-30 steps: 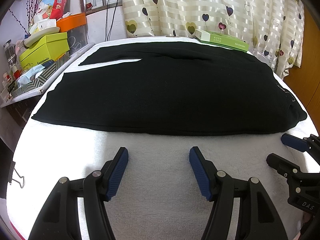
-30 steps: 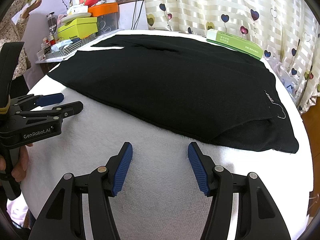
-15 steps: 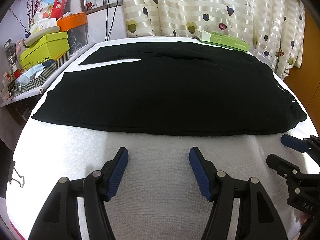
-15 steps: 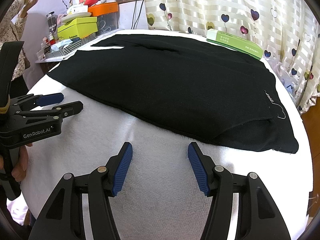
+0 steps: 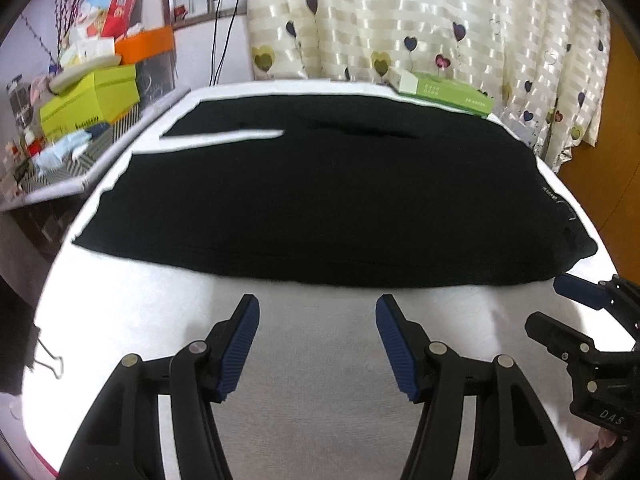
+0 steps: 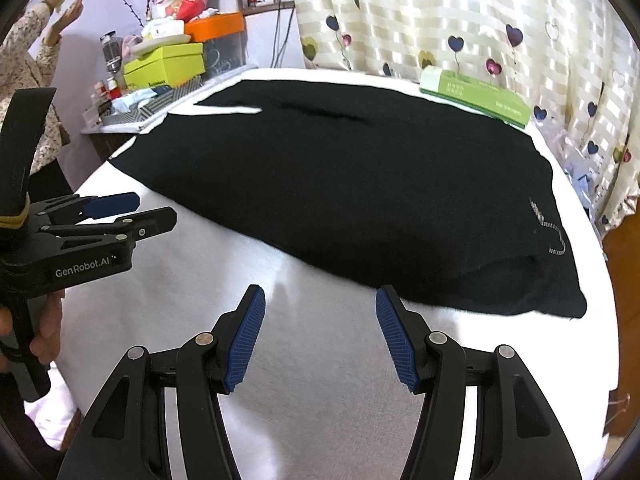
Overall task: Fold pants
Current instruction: 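Move both grippers onto the black pants and close them on the fabric edge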
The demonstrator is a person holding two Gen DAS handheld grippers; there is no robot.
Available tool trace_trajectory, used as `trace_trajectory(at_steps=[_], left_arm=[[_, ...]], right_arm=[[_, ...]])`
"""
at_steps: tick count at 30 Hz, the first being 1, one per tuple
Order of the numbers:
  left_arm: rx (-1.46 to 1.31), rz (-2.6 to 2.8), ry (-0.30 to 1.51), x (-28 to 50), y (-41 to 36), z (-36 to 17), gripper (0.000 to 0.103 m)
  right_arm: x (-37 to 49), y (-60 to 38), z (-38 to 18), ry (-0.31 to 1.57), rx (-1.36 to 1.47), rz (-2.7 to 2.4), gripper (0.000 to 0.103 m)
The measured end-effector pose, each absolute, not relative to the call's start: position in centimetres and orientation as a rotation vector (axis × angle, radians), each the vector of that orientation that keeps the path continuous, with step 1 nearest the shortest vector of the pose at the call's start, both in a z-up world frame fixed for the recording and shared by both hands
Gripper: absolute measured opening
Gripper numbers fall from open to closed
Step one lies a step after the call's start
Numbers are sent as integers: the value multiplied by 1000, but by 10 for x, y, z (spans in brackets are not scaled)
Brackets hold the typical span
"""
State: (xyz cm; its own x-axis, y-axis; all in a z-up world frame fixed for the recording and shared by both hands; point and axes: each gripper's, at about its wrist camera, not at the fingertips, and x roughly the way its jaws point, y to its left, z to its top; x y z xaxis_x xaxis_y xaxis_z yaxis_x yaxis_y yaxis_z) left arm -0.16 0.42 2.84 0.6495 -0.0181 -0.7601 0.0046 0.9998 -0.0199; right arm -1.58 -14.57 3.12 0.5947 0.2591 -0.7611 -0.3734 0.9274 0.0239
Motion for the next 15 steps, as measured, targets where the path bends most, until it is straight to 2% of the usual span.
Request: trace_trajectory(at_steps=[15], left_arm=[[66,-42,767,51,2,77,63]], right_arm=[[38,-144,71,800,-176,418,59]])
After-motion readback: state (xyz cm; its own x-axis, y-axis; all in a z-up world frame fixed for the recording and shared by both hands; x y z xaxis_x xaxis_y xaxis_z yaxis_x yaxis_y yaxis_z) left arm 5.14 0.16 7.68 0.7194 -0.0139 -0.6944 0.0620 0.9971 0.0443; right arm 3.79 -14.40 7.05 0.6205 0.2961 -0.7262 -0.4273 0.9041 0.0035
